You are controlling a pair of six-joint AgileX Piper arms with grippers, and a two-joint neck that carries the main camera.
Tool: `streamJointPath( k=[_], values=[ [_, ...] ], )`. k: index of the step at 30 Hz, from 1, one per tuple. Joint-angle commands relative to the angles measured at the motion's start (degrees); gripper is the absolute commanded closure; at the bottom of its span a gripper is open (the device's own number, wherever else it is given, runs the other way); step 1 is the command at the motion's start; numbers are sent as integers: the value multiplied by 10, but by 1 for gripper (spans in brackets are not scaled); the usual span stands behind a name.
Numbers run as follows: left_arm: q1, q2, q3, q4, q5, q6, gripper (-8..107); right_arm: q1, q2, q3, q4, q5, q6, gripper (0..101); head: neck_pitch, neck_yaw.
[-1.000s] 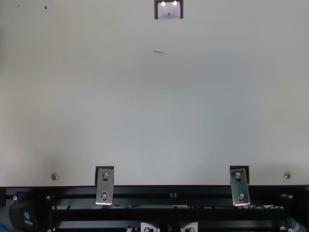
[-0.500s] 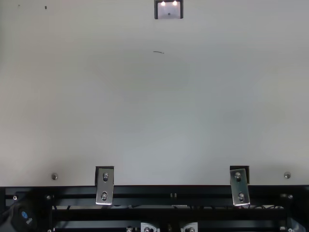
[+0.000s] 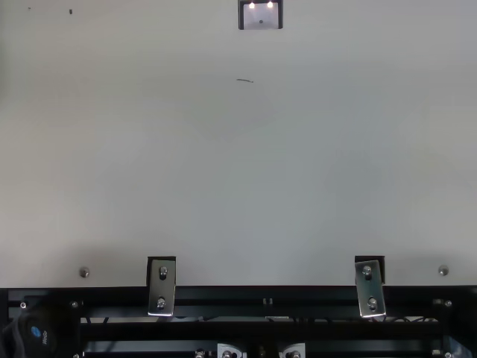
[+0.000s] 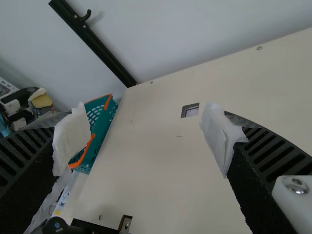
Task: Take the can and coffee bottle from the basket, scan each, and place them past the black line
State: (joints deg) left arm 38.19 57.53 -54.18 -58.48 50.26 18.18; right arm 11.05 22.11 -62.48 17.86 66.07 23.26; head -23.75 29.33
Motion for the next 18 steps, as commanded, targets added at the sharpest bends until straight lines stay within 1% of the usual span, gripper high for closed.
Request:
streamJointPath(
  k=[1, 9, 18],
  values=[
    [8, -42, 6, -16, 41, -87, 89, 0, 0, 0, 0, 0, 0, 0, -11, 11],
    [34, -109, 31, -76, 129, -238, 89, 0, 0, 0, 0, 0, 0, 0, -11, 11],
    [51, -151, 79, -123, 195, -374, 89, 0, 0, 0, 0, 0, 0, 0, -11, 11]
  ],
)
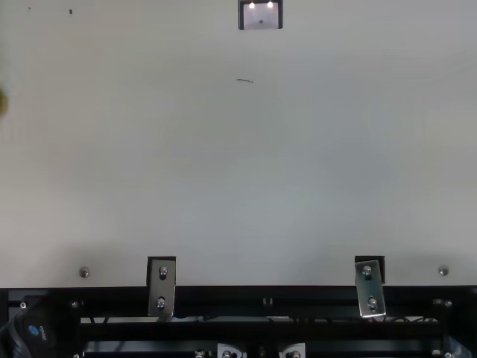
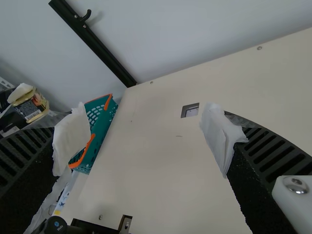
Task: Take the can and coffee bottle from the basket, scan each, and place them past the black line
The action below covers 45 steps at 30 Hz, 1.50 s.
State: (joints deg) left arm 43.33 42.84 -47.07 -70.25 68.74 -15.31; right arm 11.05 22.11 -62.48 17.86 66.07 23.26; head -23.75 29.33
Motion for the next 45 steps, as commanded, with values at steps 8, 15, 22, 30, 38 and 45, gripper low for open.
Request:
streamJointPath(
  k=[8, 15, 22, 30, 38, 45],
  values=[
    [-40, -41, 56, -30, 12, -141, 89, 0, 0, 0, 0, 0, 0, 0, -11, 11],
    [-69, -75, 77, -61, 12, -219, 89, 0, 0, 0, 0, 0, 0, 0, -11, 11],
    [-112, -100, 79, -80, -6, -286, 89, 0, 0, 0, 0, 0, 0, 0, -11, 11],
    [-174, -118, 70, -79, -43, -340, 89, 0, 0, 0, 0, 0, 0, 0, -11, 11],
    [-211, -120, 60, -79, -68, -359, 89, 0, 0, 0, 0, 0, 0, 0, -11, 11],
    [-210, -120, 61, -78, -68, -358, 89, 0, 0, 0, 0, 0, 0, 0, -11, 11]
  ],
)
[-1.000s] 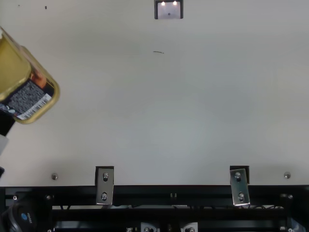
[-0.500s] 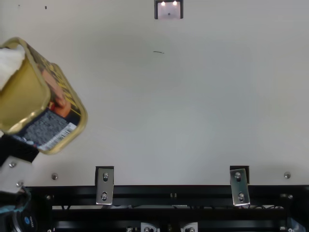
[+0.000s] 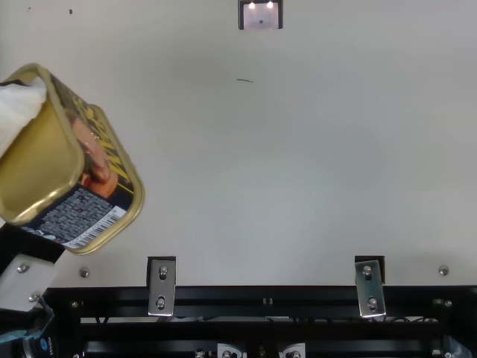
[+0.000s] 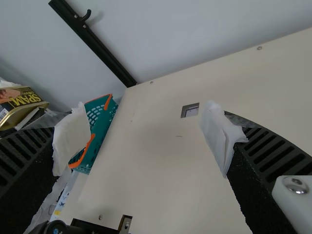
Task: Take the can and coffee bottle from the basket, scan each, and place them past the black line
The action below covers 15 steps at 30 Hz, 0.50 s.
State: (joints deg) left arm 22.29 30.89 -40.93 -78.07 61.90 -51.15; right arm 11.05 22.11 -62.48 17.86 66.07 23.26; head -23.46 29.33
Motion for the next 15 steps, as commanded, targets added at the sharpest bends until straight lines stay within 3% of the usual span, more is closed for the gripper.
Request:
streamJointPath(
  k=[1, 15],
  values=[
    [0, 0, 0, 0, 0, 0, 89, 0, 0, 0, 0, 0, 0, 0, -13, 11],
    [10, 20, 0, -22, 14, 31, 89, 0, 0, 0, 0, 0, 0, 0, -13, 11]
  ],
)
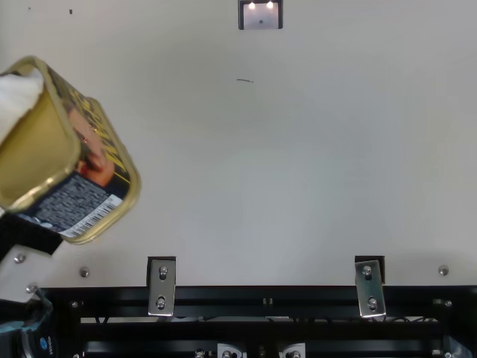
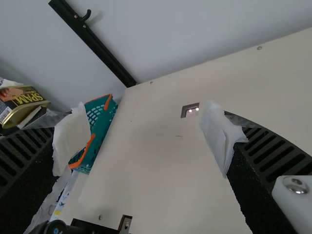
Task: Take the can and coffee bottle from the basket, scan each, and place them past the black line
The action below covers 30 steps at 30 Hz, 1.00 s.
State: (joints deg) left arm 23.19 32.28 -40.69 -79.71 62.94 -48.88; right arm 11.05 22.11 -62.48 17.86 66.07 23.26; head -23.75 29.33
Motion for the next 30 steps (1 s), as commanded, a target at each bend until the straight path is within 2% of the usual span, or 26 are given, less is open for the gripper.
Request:
streamJointPath(
  k=[1, 6, 30],
  values=[
    [3, 11, -5, -10, 7, 13, 89, 0, 0, 0, 0, 0, 0, 0, -11, 11],
    [-7, 37, -30, -31, 13, 35, 89, 0, 0, 0, 0, 0, 0, 0, -11, 11],
    [-5, 36, -29, -31, 14, 35, 89, 0, 0, 0, 0, 0, 0, 0, -11, 11]
  ],
)
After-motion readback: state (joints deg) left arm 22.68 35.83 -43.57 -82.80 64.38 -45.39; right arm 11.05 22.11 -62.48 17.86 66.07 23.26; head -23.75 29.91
